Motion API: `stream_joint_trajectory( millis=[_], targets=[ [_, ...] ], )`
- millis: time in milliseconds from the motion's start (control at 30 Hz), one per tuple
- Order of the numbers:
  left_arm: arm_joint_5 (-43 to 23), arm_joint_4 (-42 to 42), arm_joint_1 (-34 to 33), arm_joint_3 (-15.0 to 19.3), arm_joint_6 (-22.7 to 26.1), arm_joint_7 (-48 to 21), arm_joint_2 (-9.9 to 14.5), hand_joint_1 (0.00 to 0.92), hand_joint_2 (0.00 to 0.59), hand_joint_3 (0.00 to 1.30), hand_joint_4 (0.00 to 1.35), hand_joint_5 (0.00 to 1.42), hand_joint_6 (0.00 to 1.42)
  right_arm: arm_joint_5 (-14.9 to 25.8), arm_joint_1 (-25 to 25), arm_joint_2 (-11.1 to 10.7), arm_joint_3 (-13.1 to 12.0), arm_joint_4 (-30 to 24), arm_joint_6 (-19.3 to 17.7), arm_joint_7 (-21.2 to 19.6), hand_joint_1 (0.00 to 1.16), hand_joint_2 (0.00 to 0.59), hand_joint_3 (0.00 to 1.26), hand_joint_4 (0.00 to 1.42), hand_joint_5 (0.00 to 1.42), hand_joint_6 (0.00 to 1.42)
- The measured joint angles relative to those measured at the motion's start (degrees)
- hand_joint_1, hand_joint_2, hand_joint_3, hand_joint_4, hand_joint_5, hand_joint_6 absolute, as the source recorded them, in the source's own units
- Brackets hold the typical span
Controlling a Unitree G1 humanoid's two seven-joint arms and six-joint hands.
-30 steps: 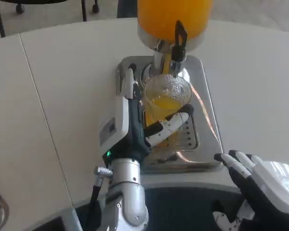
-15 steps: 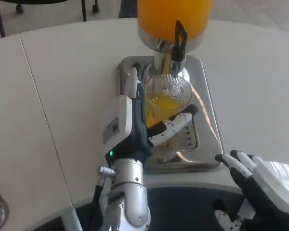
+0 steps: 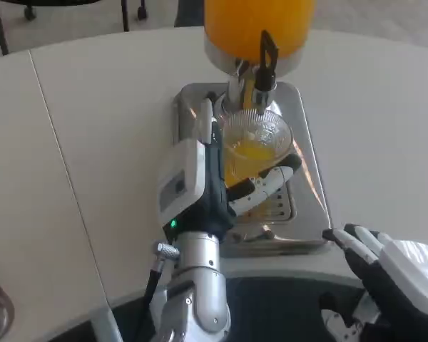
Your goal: Grasp the cup under the faucet to collect the drink, then remove the cup.
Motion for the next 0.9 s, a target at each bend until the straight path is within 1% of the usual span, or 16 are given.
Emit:
stream_joint_trajectory(
  millis=[233,433,467,567,700,767,900],
  targets=[
    [0.19,2.96,-2.25,-0.98,0.48,0.93,-0.33,0.403,0.075,0.0,0.0,0.32,0.43,0.58,-0.35,0.07,-0.95,0.0,0.61,0.79,0.48,0.585,0.09,0.0,0.0,0.0],
    [1.53,4.29,-3.59,-1.68,3.27,1.61,-0.9,0.386,0.075,0.0,0.0,0.36,0.53,1.15,-1.3,0.1,-1.61,0.0,1.35,1.38,0.49,0.586,0.1,0.0,0.0,0.0],
    [1.82,4.46,-3.63,-1.78,3.55,1.83,-0.96,0.385,0.075,0.0,0.0,0.37,0.56,1.2,-1.32,0.1,-1.72,0.0,1.51,1.56,0.49,0.586,0.1,0.0,0.0,0.0],
    [2.14,4.71,-3.9,-1.83,4.46,2.48,-1.48,0.388,0.079,0.0,0.0,0.43,0.71,1.38,-1.67,0.12,-1.94,0.0,1.75,1.75,0.49,0.586,0.11,0.0,0.0,0.0],
    [2.22,4.83,-3.95,-1.94,5.35,3.52,-1.73,0.39,0.079,0.0,0.0,0.5,0.85,1.53,-2.1,0.15,-2.33,0.0,2.21,1.82,0.5,0.586,0.12,0.0,0.0,0.0],
    [2.16,4.86,-3.95,-1.91,5.95,3.98,-1.91,0.39,0.079,0.0,0.03,0.54,0.95,1.59,-2.28,0.16,-2.5,0.0,2.47,2.0,0.52,0.586,0.14,0.0,0.0,0.0],
    [2.11,5.05,-3.95,-1.95,6.37,4.73,-1.97,0.39,0.08,0.05,0.1,0.62,1.07,1.59,-2.33,0.16,-2.76,0.0,2.63,2.21,0.53,0.586,0.14,0.0,0.0,0.0]
  ],
)
